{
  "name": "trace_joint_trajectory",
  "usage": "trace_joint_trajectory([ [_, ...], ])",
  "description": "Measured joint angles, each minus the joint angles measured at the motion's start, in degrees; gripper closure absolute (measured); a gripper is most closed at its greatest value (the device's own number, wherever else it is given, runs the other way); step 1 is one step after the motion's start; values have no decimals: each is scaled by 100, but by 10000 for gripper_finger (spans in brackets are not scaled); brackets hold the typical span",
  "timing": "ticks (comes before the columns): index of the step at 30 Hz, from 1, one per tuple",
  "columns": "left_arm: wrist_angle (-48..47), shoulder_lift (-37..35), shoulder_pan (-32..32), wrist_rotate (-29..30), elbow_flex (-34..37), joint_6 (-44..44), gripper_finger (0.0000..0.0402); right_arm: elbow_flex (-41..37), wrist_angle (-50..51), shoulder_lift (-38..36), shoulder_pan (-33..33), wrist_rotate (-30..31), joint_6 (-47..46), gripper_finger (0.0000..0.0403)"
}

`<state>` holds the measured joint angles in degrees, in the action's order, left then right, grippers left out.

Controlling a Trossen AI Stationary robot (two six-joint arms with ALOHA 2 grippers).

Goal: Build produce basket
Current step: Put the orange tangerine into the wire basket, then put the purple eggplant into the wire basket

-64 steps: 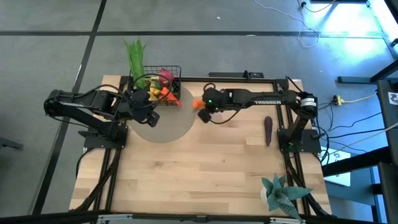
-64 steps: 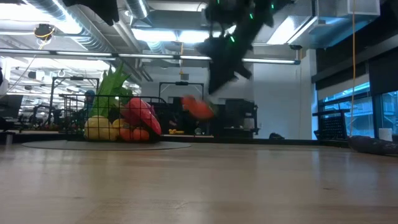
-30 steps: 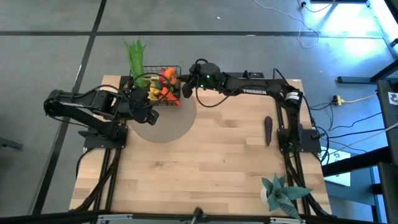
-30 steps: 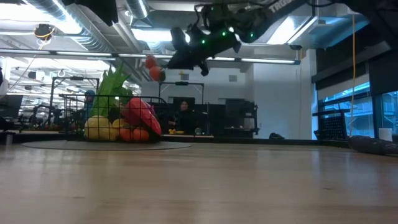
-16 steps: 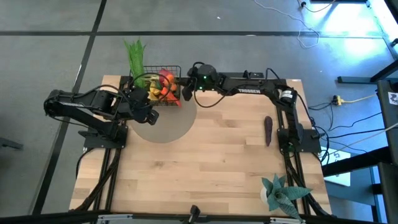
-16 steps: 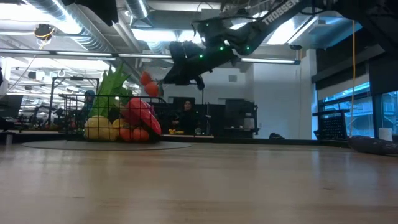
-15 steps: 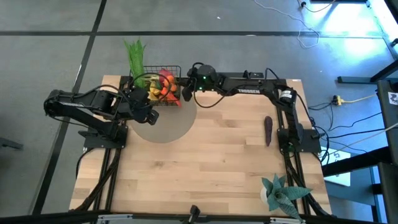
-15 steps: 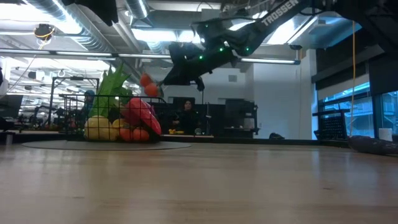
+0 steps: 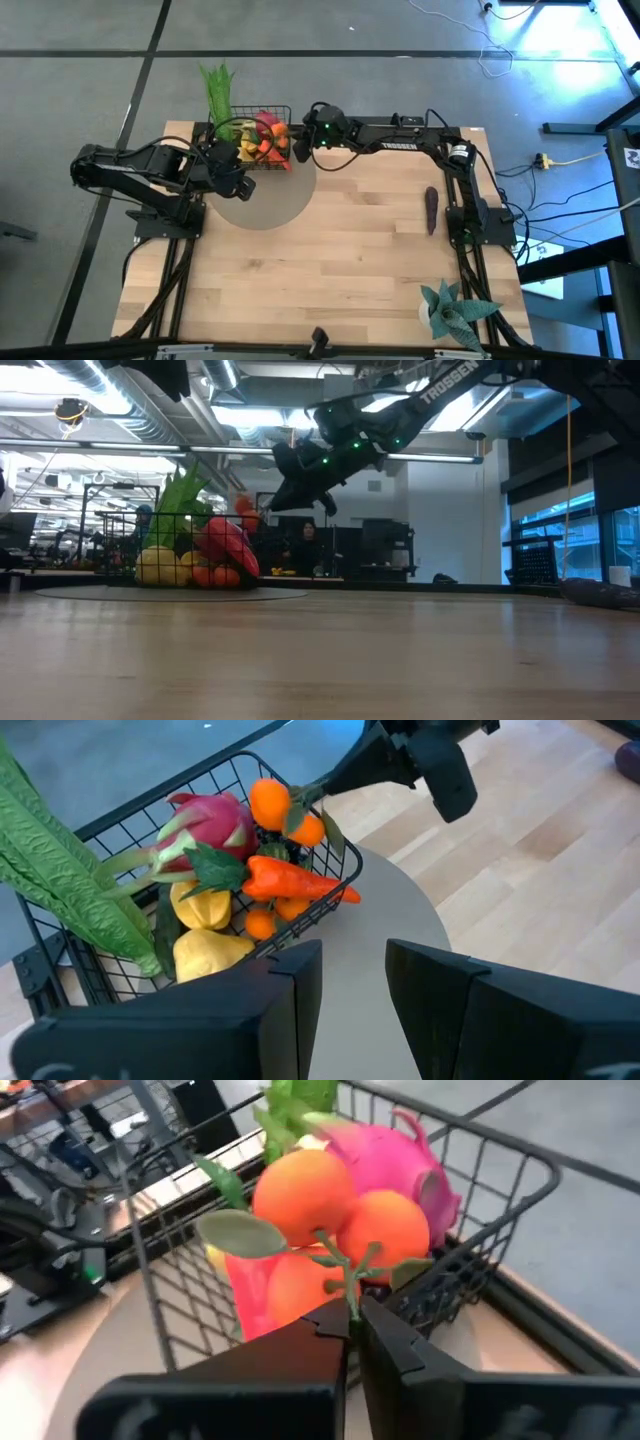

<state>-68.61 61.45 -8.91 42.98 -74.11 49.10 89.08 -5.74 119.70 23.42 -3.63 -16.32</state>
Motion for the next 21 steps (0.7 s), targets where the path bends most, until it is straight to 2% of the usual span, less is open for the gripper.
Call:
trace_joint_trajectory([
  [9, -1, 0, 0, 0, 0, -13, 301, 0, 5, 0, -2, -110, -15, 385],
  [18, -4, 0, 0, -42, 0, -13, 301, 0, -2, -2, -2, -255, -4, 322],
  [21, -4, 0, 0, -44, 0, -11, 301, 0, -87, -15, -2, -508, 153, 316],
])
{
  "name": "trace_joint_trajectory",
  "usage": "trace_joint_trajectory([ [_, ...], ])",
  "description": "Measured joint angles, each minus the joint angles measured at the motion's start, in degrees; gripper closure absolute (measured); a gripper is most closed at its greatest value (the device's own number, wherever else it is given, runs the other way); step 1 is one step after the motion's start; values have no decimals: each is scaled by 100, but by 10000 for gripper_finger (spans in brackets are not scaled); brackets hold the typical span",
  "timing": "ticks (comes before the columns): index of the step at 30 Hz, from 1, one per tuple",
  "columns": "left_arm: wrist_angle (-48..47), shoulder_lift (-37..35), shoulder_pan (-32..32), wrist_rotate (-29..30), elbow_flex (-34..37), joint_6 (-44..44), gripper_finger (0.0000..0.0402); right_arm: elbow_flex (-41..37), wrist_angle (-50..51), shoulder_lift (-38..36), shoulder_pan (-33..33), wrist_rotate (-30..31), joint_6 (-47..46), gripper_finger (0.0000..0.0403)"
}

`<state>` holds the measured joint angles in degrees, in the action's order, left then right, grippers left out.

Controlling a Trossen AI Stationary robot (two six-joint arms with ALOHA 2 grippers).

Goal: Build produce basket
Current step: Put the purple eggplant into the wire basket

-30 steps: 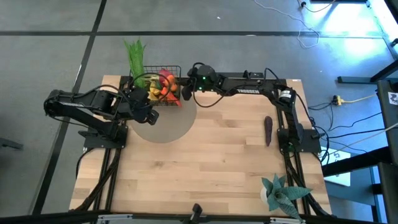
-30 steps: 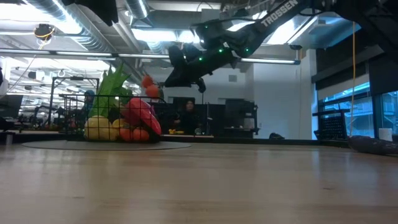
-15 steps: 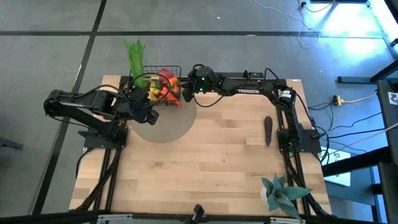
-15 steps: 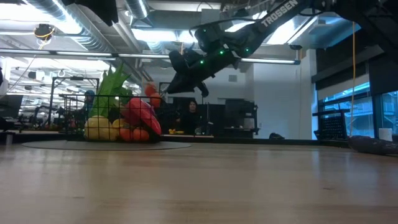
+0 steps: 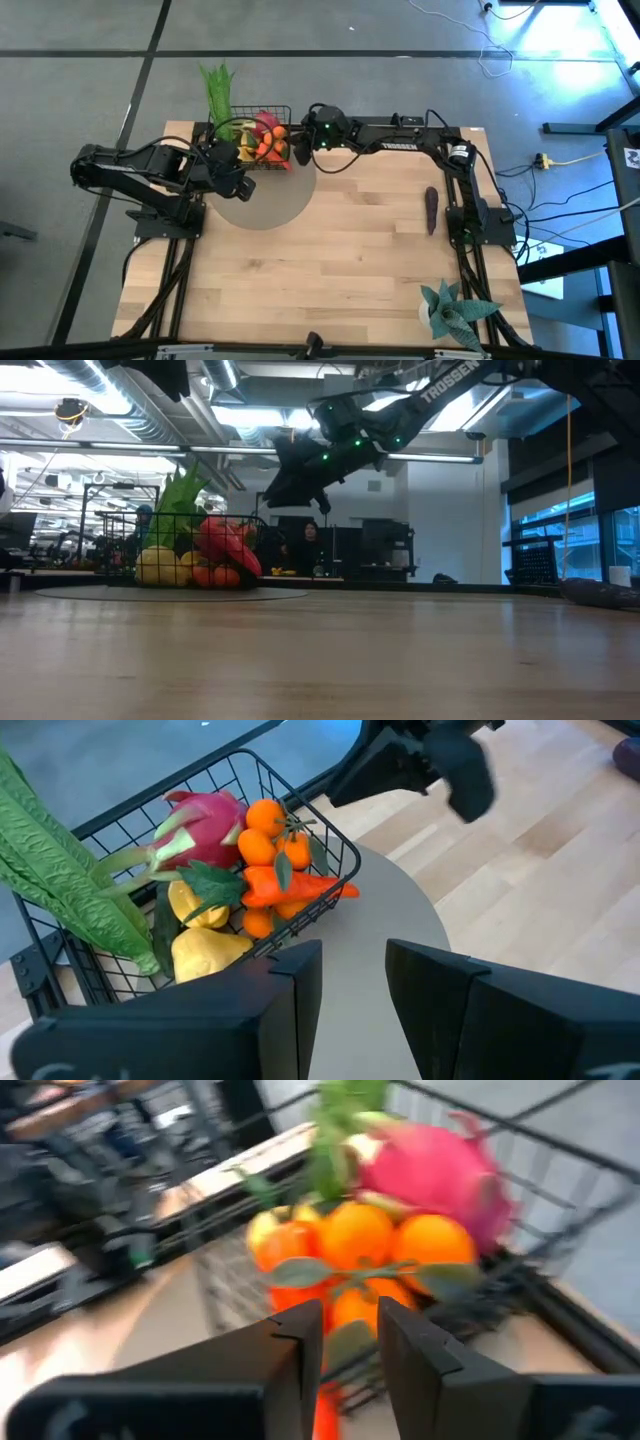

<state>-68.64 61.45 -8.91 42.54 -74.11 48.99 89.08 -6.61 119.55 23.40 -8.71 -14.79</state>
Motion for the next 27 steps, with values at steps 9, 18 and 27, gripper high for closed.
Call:
trace_joint_trajectory([
  [9, 0, 2, -2, -26, 0, 42, 301, 0, 662, -809, -29, -515, 596, 315],
  [18, -1, 2, -1, -48, 0, 190, 301, 4, 2888, -2099, -590, 662, 583, 315],
  [27, -2, 2, -15, -46, 0, 151, 301, 2, 5486, -2974, -1593, 2177, -1290, 315],
])
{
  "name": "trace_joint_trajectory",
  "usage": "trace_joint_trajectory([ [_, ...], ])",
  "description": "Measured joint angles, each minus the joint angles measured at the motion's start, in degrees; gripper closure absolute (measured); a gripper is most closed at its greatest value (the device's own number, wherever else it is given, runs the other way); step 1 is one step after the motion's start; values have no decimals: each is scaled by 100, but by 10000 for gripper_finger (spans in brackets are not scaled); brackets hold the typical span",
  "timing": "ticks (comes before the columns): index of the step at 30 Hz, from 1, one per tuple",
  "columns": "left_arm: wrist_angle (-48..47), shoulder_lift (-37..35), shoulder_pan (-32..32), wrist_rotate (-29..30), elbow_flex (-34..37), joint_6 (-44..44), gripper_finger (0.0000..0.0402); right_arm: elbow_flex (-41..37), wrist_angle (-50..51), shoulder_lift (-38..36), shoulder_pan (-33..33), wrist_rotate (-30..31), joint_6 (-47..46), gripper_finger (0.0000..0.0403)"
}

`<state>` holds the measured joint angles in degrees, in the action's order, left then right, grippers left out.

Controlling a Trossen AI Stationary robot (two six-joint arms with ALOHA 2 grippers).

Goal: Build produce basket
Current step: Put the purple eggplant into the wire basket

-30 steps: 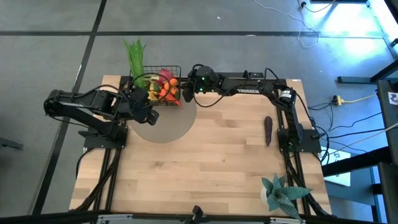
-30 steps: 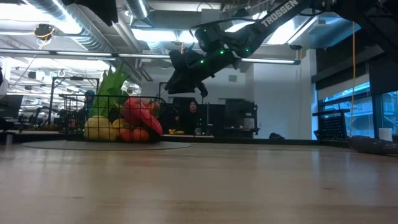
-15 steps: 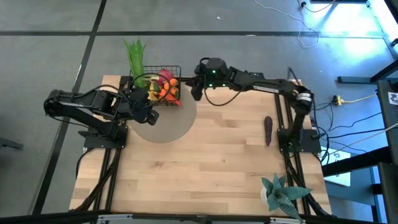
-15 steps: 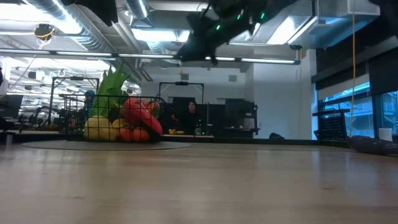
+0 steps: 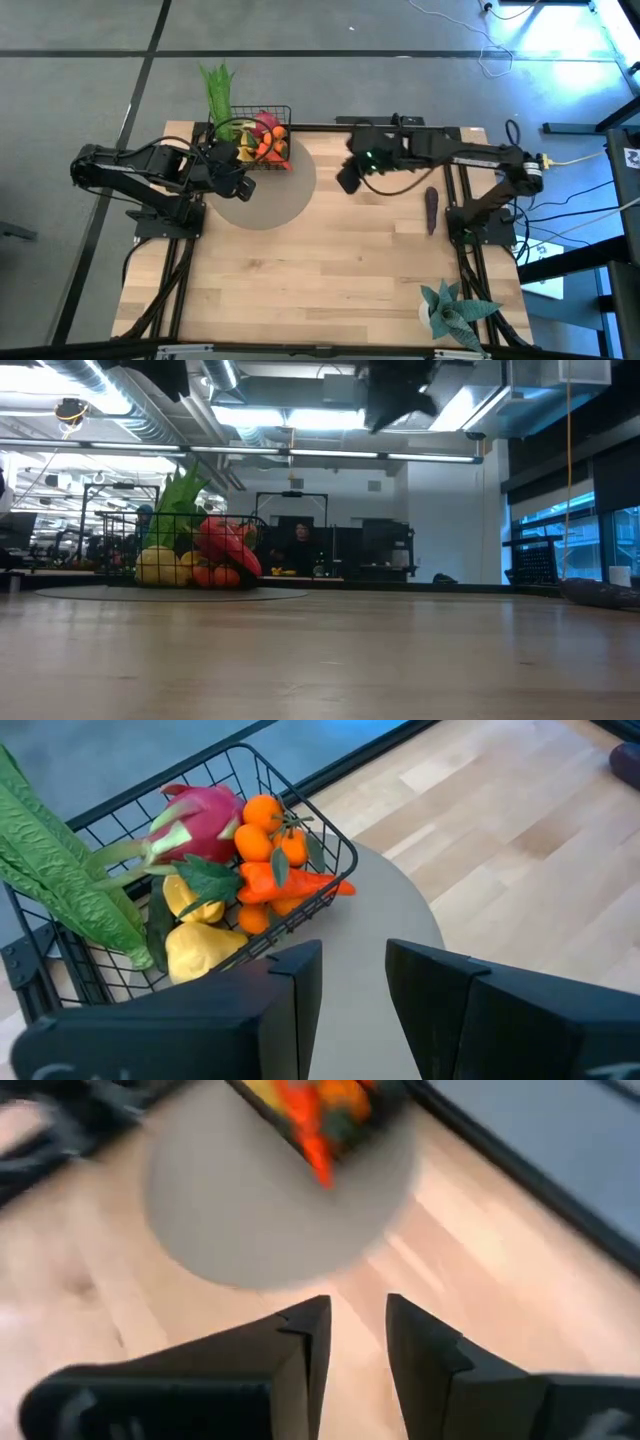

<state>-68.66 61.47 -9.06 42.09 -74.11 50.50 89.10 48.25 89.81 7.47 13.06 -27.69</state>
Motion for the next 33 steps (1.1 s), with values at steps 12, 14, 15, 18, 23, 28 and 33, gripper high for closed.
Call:
trace_joint_trajectory([
  [12, -42, 0, 0, -114, 0, -7, 301, -156, 3842, -219, -1107, 317, -4875, 315],
  [14, -43, 0, -2, -138, 0, -9, 301, -309, 4121, -213, -1249, 289, -5264, 315],
  [15, -44, 0, -2, -143, 0, -33, 301, -391, 4192, -213, -1310, 227, -5307, 315],
  [18, -46, 0, -2, -144, 0, -146, 301, -653, 4172, -207, -1420, -89, -5304, 315],
  [23, -46, 0, -2, -149, 0, -149, 301, -972, 4168, -206, -1480, -564, -5302, 324],
  [28, -46, 0, -2, -151, 0, -146, 301, -1290, 4175, -208, -1480, -712, -5199, 363],
  [33, -44, 0, -2, -151, 0, -144, 301, -1571, 4157, -211, -1359, -1237, -4657, 365],
])
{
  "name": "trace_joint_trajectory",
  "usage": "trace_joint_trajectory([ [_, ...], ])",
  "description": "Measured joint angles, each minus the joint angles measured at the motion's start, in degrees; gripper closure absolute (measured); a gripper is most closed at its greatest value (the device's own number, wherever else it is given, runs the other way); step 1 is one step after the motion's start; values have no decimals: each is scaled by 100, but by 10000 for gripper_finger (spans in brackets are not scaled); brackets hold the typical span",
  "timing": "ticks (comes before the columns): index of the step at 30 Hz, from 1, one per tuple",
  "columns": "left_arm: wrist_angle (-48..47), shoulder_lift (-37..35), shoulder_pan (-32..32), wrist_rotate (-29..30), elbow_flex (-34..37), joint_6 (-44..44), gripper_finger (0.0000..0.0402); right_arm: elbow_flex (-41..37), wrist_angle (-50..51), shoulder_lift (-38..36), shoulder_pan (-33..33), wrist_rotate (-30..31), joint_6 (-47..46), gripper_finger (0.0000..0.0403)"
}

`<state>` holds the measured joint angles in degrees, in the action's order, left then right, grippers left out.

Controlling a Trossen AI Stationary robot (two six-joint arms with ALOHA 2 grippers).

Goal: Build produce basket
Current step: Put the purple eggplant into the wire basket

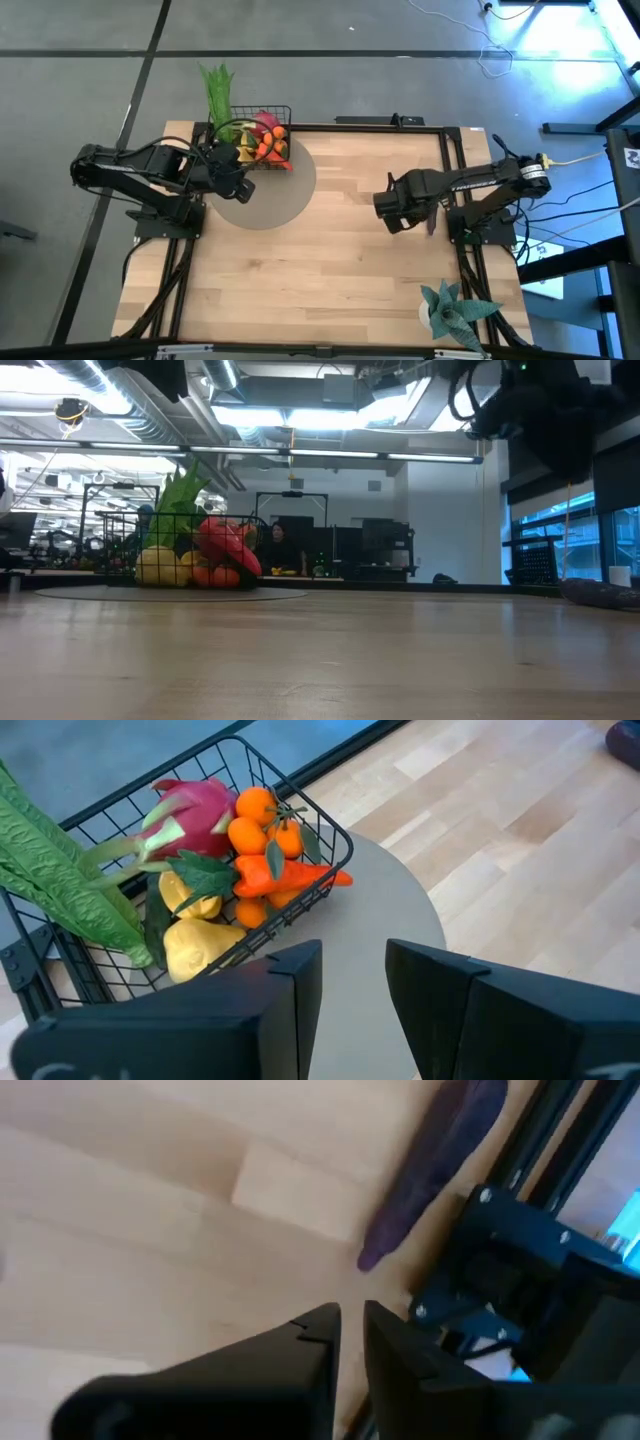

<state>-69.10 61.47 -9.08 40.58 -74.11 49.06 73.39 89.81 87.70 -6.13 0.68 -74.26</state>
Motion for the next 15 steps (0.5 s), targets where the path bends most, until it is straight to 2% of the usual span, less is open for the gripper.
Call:
trace_joint_trajectory([
  [8, 2, 0, 0, -62, 0, 28, 301, -614, -39, -3, 145, -615, 168, 308],
  [15, 7, 0, 0, -63, 0, 39, 301, -1472, -291, -4, 234, -483, 68, 268],
])
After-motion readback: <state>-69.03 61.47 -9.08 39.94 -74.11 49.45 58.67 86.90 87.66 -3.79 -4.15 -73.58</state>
